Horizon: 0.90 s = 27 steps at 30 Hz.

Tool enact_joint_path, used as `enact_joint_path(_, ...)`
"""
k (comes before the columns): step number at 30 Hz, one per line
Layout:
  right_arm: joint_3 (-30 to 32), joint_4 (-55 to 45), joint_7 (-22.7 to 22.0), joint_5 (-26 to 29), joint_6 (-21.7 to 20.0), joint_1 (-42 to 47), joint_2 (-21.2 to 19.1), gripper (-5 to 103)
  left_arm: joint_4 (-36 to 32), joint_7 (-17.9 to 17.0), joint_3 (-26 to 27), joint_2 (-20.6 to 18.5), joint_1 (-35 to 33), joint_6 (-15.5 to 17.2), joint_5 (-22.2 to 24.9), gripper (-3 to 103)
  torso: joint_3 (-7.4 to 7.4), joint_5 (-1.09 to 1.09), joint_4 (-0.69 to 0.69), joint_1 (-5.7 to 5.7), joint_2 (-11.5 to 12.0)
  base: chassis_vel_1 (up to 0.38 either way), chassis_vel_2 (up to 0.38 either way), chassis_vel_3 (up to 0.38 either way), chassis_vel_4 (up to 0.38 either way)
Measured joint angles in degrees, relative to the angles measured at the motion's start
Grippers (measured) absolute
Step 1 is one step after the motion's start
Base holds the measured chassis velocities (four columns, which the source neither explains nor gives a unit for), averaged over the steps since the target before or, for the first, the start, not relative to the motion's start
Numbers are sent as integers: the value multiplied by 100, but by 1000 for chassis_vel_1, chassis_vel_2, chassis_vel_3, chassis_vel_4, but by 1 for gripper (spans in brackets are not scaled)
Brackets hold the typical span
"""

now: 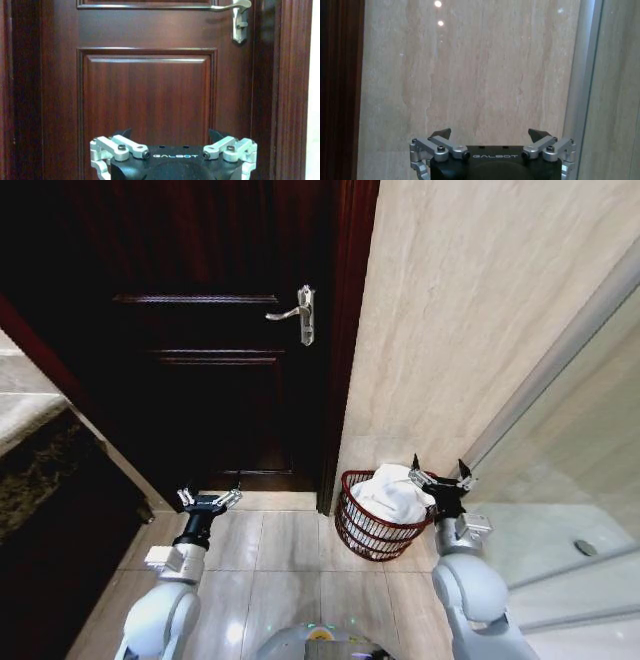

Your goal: Discard the used towel into the hamper.

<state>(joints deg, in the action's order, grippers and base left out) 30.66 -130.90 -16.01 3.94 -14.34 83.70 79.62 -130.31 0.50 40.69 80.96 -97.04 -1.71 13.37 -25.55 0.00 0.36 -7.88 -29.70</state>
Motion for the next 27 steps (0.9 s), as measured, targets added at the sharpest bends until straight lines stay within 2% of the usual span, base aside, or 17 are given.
enact_joint_path(27,-13,-35,8,55,35,13,-86,100,-81,-52,-34,80,55,125,-106,100,-384,0,0,-260,-644,0,0,0,0)
